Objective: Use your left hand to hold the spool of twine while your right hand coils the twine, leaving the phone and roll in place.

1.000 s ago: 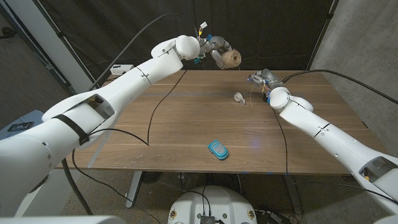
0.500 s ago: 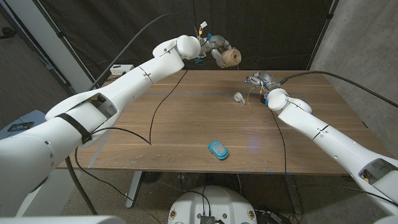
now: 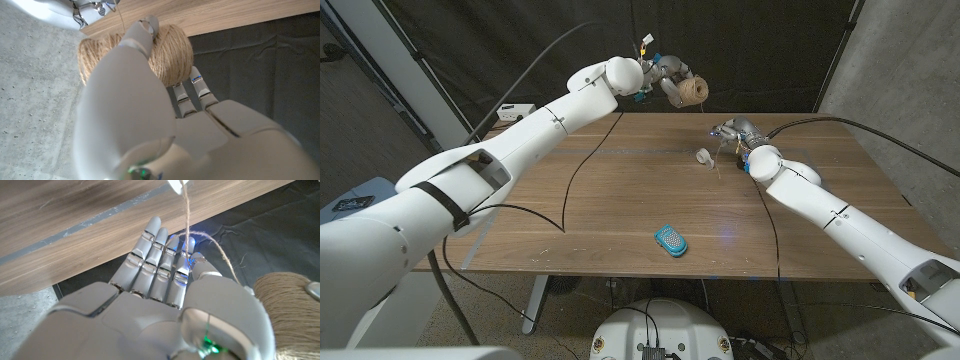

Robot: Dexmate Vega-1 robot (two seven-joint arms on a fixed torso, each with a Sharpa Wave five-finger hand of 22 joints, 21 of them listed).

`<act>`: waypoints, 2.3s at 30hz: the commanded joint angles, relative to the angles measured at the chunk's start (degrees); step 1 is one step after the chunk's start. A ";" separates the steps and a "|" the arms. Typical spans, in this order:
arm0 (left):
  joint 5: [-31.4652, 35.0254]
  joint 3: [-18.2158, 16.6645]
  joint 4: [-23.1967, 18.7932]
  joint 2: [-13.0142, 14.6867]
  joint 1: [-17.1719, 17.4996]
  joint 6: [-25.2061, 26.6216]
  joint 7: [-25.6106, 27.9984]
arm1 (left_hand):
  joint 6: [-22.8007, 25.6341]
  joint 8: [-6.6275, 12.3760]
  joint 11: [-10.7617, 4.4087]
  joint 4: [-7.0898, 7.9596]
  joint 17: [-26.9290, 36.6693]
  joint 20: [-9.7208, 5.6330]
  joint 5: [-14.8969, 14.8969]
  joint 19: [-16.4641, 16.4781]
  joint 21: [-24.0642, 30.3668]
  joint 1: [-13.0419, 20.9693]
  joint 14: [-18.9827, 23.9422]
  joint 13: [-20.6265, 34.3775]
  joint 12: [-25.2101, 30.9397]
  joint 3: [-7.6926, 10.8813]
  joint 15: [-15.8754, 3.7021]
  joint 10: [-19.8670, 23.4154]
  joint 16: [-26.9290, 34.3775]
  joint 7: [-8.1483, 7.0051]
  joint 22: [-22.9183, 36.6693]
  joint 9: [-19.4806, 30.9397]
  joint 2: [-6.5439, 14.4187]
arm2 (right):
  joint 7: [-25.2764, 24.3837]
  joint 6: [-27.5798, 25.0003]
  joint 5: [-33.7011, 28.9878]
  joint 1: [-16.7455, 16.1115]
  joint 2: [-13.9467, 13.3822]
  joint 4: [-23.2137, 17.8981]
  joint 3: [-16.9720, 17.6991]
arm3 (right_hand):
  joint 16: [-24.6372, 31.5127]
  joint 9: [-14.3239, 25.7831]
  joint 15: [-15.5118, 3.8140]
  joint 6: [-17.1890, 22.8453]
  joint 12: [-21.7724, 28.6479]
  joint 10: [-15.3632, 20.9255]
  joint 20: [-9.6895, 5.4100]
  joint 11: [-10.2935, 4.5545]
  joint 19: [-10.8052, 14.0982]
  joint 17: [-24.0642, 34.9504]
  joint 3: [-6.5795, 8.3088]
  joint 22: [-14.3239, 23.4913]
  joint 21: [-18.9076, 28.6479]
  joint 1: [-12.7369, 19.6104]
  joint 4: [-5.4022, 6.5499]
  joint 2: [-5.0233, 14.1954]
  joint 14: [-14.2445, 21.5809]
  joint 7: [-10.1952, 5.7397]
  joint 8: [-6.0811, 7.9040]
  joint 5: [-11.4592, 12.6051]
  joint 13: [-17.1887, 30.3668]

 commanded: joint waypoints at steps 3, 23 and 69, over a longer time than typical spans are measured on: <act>-0.31 0.02 1.11 -0.62 -0.37 -0.16 1.04 | 6.96 1.61 5.96 0.58 1.89 0.35 0.50 -0.10 0.38 -2.31 3.30 0.78 1.33 0.57 0.76 8.07 19.23 6.30 -0.04 3.61 6.30 | 0.98 -0.16 -0.03 -1.09 -1.07 -2.79 -0.39 | -0.30 0.08 -6.25 0.61 -0.14 0.34 -2.05 -0.07 -0.17 0.32 -0.19 0.12 0.33 0.57 -0.03 -0.04 0.33 0.02 -0.08 -0.02 0.09; -0.99 0.07 4.43 -2.02 -1.42 -2.47 1.87 | 7.06 1.51 5.81 0.61 1.70 0.29 0.60 -0.18 0.67 -2.43 3.37 0.74 1.32 0.54 0.65 8.10 19.26 6.24 -0.08 3.60 6.28 | 3.09 0.05 -0.49 -1.86 -2.34 -5.53 -1.03 | -0.43 0.07 -6.19 0.45 -0.21 0.17 -1.88 -0.02 -0.24 0.43 -0.30 0.10 0.47 0.65 -0.17 -0.21 0.11 0.22 -0.18 -0.06 0.09; -1.13 0.41 9.73 -3.99 -3.29 -4.89 3.25 | 7.23 1.39 5.72 0.56 1.72 0.20 0.85 -0.34 1.44 -2.41 3.37 0.75 1.36 0.54 0.77 8.18 19.67 6.17 -0.17 3.77 6.39 | 8.41 1.26 -2.07 -4.46 -6.20 -12.43 -0.99 | -0.58 0.05 -6.06 -0.13 -0.31 -0.31 -1.55 0.13 -0.87 0.71 -0.56 0.05 0.52 0.63 -0.29 -0.21 -0.18 0.28 -0.40 -0.07 0.08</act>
